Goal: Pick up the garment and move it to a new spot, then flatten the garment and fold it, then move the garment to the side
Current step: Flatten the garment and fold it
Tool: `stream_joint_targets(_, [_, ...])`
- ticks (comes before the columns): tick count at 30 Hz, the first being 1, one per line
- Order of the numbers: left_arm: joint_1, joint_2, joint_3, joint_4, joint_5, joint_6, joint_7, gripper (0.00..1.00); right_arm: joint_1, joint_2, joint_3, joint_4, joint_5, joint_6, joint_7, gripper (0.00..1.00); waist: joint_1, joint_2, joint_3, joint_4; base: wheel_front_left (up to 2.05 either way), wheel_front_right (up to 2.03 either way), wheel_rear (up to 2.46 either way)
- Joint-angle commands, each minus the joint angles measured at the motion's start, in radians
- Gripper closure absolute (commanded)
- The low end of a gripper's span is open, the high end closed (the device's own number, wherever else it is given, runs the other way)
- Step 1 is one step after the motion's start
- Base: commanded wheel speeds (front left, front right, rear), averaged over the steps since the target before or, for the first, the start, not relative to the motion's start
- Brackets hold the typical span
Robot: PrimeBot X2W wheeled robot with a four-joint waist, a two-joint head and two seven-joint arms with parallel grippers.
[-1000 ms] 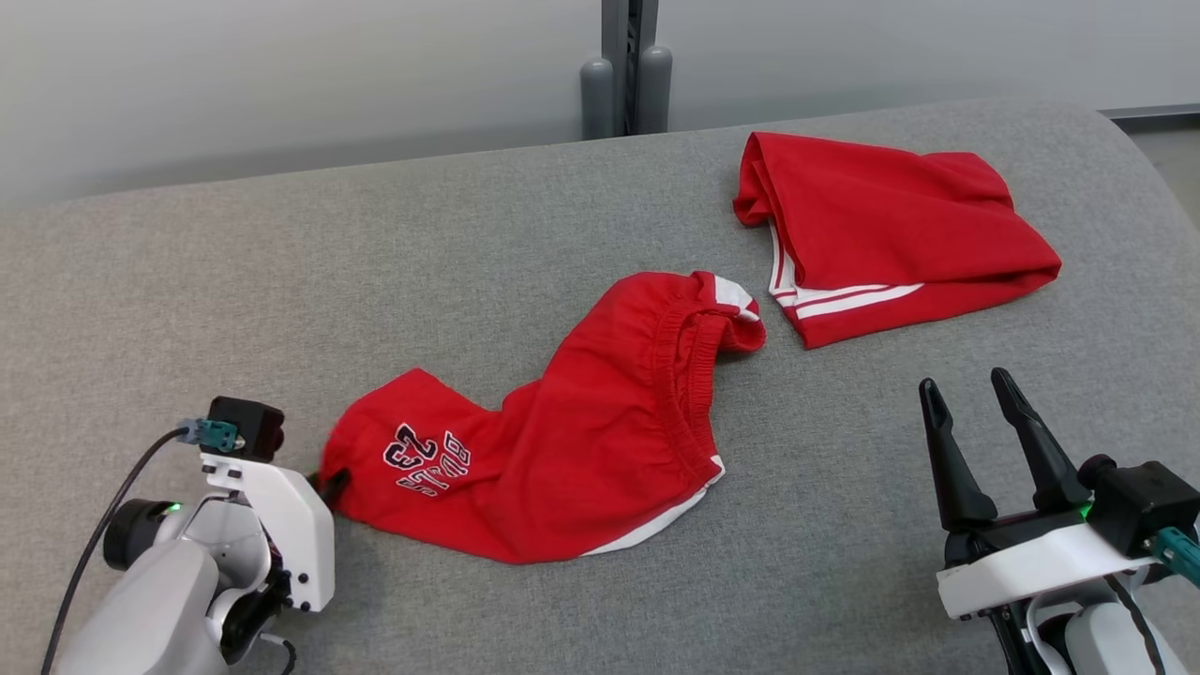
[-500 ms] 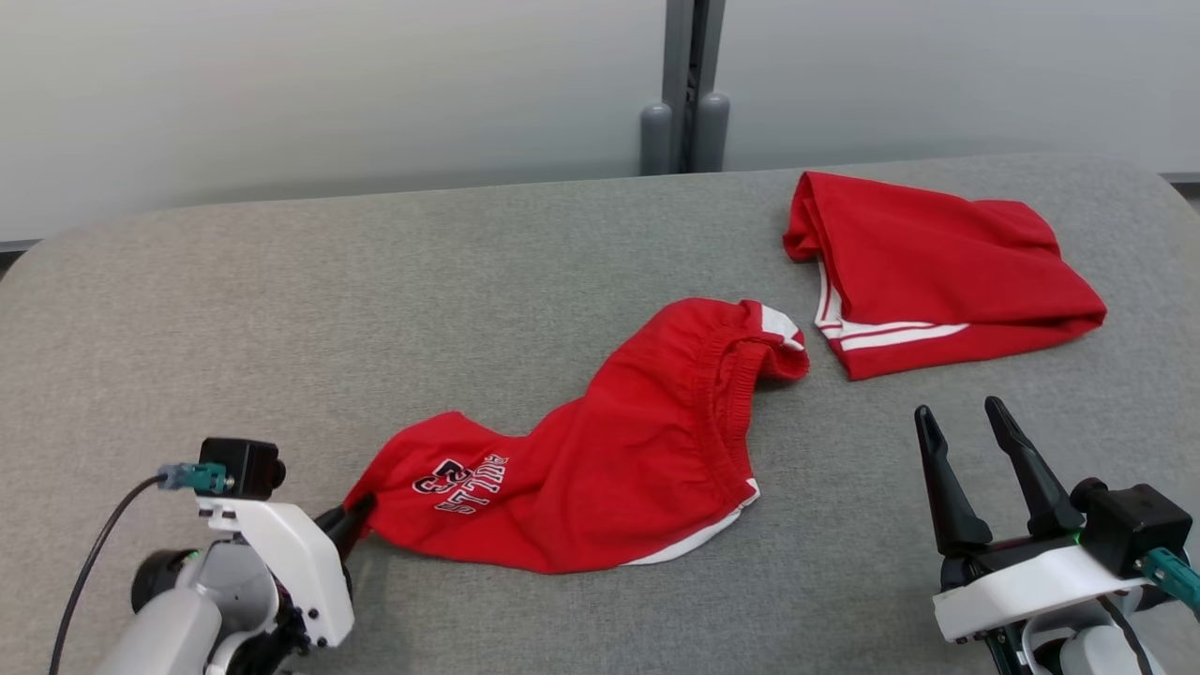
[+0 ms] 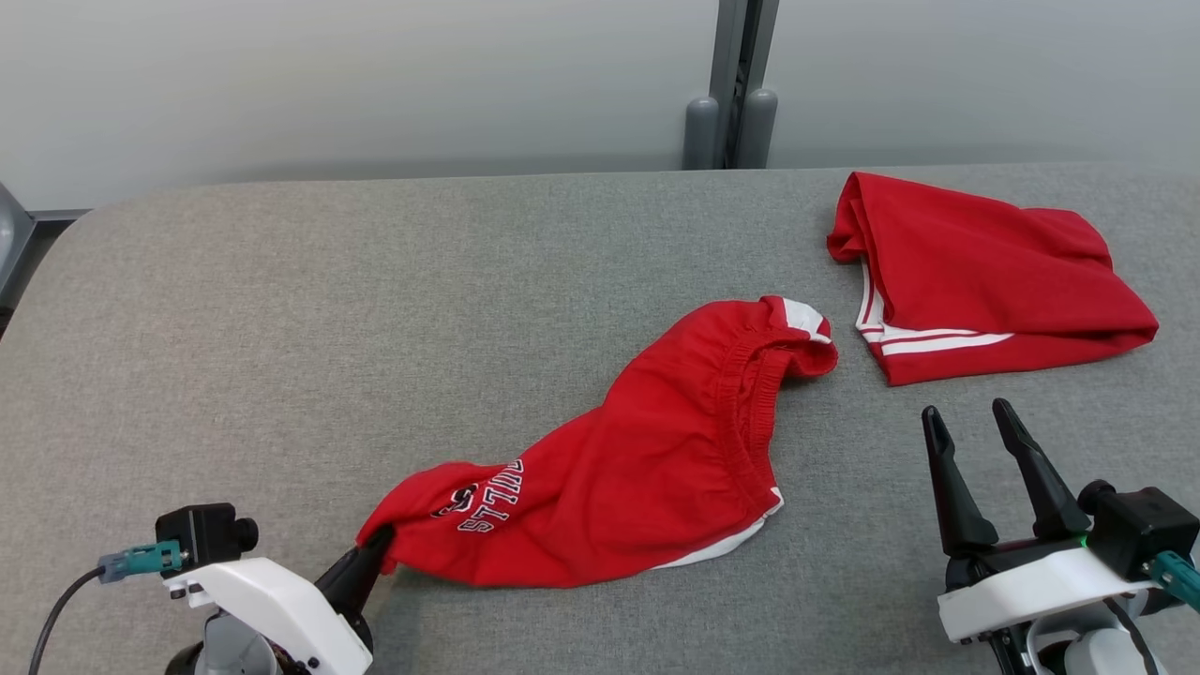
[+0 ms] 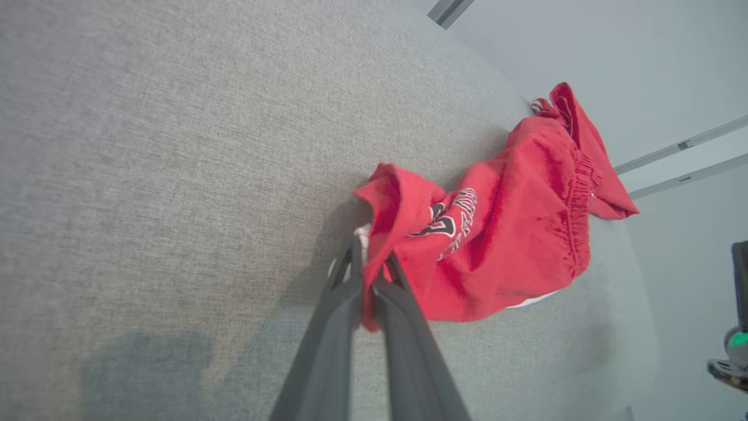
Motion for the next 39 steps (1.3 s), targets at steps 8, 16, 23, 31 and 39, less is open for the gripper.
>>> stream_joint_targets(8, [0.107,0.017,0.038,-0.17,-0.058,0.045,0.028,1.0,-0.008,-0.007,-0.01,0.007,0.008,0.0,0.0,0.0,0.0,-0.0001,0.002,-0.021,0.0,0.0,0.0])
stream_joint_targets(16, [0.057,0.007,0.08,-0.162,-0.101,0.057,0.034,1.0,-0.013,-0.018,-0.006,0.014,0.012,0.0,0.0,0.0,0.0,-0.0001,-0.01,-0.038,0.0,0.0,0.0])
stream_joint_targets(23, [-0.104,-0.057,0.096,0.115,-0.128,0.018,0.003,1.0,-0.027,-0.028,0.01,0.029,0.014,0.0,0.0,0.0,0.0,-0.0001,-0.008,-0.049,0.0,0.0,0.0])
stream_joint_targets(31, [-0.265,-0.099,0.066,0.421,-0.095,-0.094,-0.059,1.0,-0.042,-0.046,0.031,0.039,0.017,0.0,0.0,0.0,0.0,-0.0001,-0.004,-0.07,0.0,0.0,0.0])
stream_joint_targets(39, [-0.305,-0.097,0.043,0.534,-0.068,-0.156,-0.09,0.0,-0.033,-0.048,0.023,0.037,0.015,0.0,0.0,0.0,0.0,-0.0001,-0.002,-0.073,0.0,0.0,0.0])
